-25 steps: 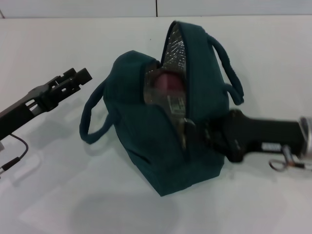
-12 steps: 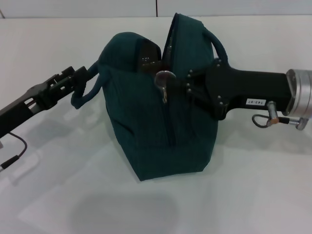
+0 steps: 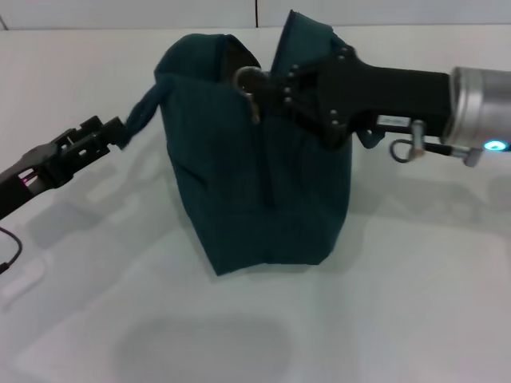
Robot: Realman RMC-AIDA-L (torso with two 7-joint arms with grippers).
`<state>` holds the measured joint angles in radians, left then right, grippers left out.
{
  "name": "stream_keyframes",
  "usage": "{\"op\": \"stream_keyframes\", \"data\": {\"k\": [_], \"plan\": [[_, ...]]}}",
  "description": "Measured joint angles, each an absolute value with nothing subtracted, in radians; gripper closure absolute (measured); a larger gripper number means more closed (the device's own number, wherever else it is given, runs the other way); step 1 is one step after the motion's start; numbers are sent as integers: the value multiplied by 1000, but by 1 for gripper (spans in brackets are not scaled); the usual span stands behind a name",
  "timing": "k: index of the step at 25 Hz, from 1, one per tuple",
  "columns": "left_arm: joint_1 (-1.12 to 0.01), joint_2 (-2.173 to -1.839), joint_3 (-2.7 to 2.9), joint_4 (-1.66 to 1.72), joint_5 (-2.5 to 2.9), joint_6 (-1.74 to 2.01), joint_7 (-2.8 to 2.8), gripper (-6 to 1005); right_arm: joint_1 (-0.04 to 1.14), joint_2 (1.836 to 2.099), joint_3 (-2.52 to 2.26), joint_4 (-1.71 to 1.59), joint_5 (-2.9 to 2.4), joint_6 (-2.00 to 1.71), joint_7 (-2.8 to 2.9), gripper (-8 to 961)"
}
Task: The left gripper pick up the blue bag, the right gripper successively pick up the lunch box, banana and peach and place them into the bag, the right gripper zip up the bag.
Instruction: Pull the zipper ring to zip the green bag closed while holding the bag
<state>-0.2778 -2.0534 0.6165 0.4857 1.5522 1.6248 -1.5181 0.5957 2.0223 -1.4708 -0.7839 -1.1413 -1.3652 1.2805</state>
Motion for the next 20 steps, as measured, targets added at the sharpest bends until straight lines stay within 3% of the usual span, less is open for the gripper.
{"op": "stream_keyframes", "data": {"k": [7, 20], "plan": [[-261, -2042, 611, 502, 1552, 1627, -1523, 119, 672, 2026, -1531, -772, -1132, -1345, 1275, 911], [-261, -2023, 616, 542, 1565, 1752, -1546, 120, 693, 2028, -1597, -738, -1086, -1297, 1262, 909]]}}
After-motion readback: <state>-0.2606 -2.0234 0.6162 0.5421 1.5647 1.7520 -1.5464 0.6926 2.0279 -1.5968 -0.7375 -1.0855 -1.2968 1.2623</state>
